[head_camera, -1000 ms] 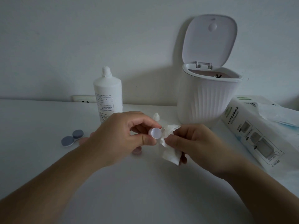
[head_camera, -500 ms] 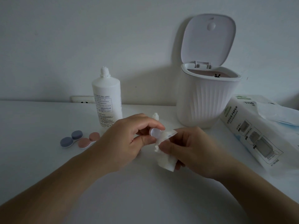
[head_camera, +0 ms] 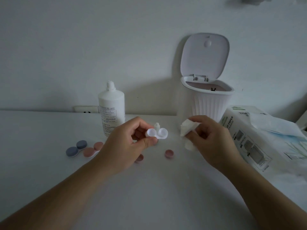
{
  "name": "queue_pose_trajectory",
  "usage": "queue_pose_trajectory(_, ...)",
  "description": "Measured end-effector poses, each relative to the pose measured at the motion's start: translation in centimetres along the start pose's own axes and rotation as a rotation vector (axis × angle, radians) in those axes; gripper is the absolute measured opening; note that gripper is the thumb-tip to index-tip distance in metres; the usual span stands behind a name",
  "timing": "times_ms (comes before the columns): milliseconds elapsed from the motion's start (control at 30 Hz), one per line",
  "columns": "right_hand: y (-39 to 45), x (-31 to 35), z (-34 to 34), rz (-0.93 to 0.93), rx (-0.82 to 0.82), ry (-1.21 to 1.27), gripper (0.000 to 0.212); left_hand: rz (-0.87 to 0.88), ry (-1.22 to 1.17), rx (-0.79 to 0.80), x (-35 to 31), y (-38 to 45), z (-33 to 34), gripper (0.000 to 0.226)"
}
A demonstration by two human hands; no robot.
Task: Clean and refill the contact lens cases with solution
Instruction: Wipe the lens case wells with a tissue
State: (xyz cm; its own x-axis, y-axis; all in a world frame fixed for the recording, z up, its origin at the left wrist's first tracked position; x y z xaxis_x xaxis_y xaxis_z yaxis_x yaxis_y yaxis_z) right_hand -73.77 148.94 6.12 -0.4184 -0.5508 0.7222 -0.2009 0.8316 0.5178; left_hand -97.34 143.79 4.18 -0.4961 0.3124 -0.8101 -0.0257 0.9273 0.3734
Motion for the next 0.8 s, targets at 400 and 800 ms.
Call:
queue_pose_trajectory(400,-1.2,1.6,-2.6,0.045,0.329,-1.068,0.032,-0.014,-0.042,-0.011,-0.1,0.2,0.1,0.015)
queue_pose_trajectory(800,1.7,2.4,2.9,0.110,0.383,0.376,0.021,-0.019,-0.183,-0.056,-0.7,0.6,-0.6,0.019)
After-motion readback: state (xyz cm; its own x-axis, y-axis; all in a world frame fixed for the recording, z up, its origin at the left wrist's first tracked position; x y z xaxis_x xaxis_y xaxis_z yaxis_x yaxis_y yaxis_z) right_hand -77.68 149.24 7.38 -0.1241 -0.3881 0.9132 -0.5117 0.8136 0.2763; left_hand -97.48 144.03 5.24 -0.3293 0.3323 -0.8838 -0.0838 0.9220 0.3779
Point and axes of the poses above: each hand's wrist, its own y-axis towards the middle knuckle, its own z-axis out of the palm, x = y × z, the point moved 3 cm from there along y, towards the middle knuckle, and after that the axes turned 10 degrees about y, right-handed, at the moved point
